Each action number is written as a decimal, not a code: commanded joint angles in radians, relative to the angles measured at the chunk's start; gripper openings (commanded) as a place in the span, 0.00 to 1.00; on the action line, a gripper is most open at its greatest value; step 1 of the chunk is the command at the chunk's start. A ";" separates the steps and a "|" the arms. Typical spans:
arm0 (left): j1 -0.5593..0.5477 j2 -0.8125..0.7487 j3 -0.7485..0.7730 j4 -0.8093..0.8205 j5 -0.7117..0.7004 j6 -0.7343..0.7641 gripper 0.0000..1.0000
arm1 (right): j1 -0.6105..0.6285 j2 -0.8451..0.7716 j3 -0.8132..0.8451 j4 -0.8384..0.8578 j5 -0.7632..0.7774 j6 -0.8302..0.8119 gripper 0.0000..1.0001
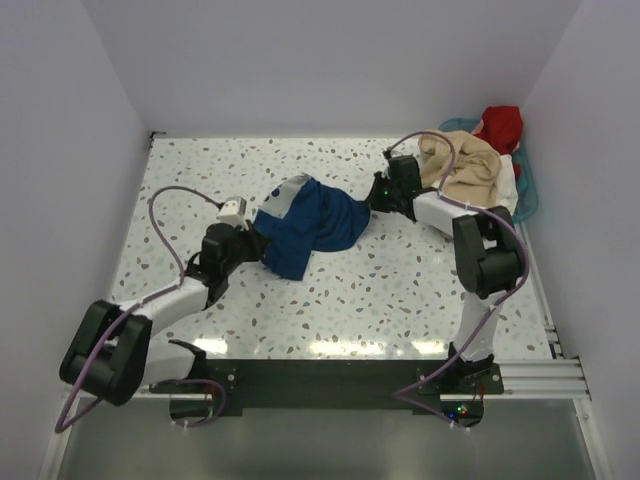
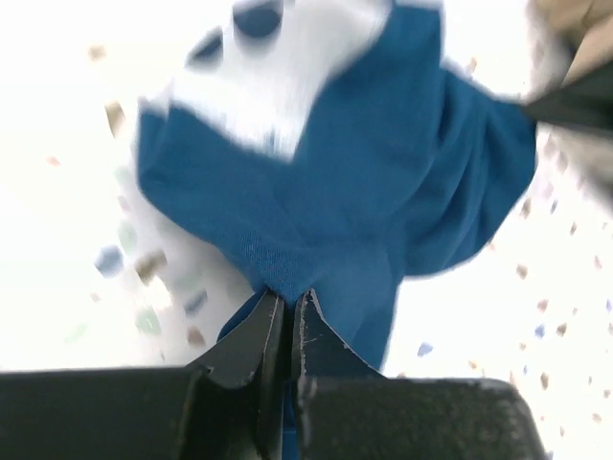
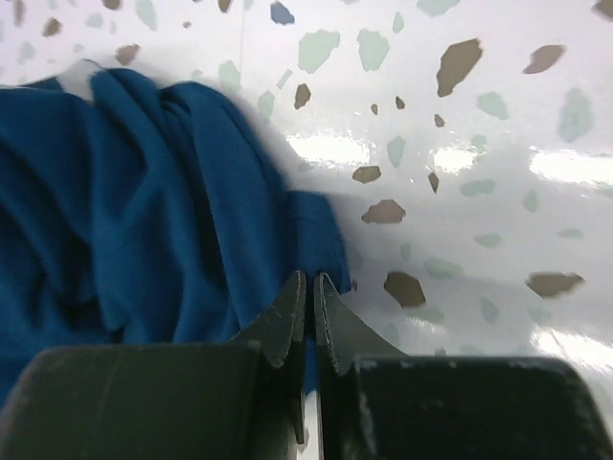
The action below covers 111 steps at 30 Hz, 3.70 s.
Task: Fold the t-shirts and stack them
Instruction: Flatten the tshirt out
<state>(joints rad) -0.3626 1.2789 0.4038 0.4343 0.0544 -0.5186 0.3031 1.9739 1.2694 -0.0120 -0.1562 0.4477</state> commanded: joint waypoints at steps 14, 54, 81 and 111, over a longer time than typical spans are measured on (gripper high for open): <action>0.001 -0.604 0.357 -0.515 -0.586 0.212 0.00 | -0.012 -0.929 -0.203 -0.209 0.270 -0.098 0.00; 0.408 -0.108 0.270 -0.355 -0.343 0.201 0.98 | -0.075 -0.737 -0.229 -0.149 0.218 -0.058 0.72; 0.567 -0.248 0.010 -0.167 -0.185 0.086 1.00 | 0.326 -0.692 -0.604 -0.200 0.349 0.013 0.61; 0.564 -0.164 0.052 -0.161 -0.094 0.114 0.97 | 0.358 -0.523 -0.430 -0.319 0.504 -0.024 0.04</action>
<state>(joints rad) 0.1951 1.0412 0.4046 0.2409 -0.0898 -0.4259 0.6773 1.4506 0.7662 -0.3069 0.2737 0.4404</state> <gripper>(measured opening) 0.978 0.053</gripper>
